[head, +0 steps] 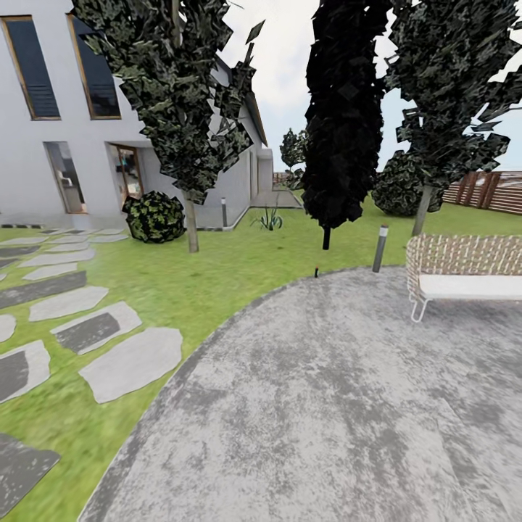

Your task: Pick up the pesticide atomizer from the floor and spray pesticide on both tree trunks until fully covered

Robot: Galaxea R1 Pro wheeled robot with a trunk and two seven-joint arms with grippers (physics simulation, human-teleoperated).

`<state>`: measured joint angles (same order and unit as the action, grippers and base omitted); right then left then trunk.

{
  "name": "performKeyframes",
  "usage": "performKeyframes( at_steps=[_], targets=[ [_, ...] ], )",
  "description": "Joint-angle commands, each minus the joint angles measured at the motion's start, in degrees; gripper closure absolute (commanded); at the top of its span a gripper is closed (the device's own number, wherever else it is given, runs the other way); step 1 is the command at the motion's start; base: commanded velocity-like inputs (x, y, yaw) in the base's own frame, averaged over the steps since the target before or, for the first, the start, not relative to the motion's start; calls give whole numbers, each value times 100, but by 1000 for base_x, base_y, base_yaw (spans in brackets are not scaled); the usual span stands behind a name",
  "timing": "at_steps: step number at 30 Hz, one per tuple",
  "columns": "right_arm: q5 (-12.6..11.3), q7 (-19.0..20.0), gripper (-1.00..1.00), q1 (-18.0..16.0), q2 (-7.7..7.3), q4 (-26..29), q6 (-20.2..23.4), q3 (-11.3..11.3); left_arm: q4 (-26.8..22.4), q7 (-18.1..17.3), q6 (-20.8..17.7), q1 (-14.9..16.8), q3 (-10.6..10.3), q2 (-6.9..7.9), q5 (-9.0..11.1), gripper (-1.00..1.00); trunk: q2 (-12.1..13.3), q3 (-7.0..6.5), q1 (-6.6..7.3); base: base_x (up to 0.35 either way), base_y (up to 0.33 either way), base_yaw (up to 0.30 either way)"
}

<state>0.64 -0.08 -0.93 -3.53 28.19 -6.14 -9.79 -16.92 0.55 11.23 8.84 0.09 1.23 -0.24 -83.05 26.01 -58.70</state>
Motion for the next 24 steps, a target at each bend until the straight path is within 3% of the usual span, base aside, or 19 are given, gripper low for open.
performKeyframes(
  at_steps=[1,8,13,20,22,24],
  targets=[
    [7,-1,-100,-4,2,-12,-19,-9,5,6,19,4,0,0,-4,-100,-3,6,-3,336,0,0],
    [-1,-7,-100,-4,-5,13,-27,-18,-17,8,30,12,0,30,2,-100,-3,6,-3,336,0,0],
    [-4,-9,-100,-10,-14,256,-184,-27,-65,17,159,71,18,141,26,-100,-3,6,-3,336,0,0],
    [-10,15,-100,-24,-16,817,-372,-24,-93,21,453,333,323,258,40,-100,-3,6,-3,337,0,0],
    [-11,37,-100,-36,-14,1223,-397,-23,-93,15,505,387,576,266,42,-100,-3,6,-3,338,0,0],
    [-11,41,-100,-38,-15,1285,-402,-23,-87,10,514,379,628,265,36,-100,-3,6,-3,338,0,0]
  ],
)
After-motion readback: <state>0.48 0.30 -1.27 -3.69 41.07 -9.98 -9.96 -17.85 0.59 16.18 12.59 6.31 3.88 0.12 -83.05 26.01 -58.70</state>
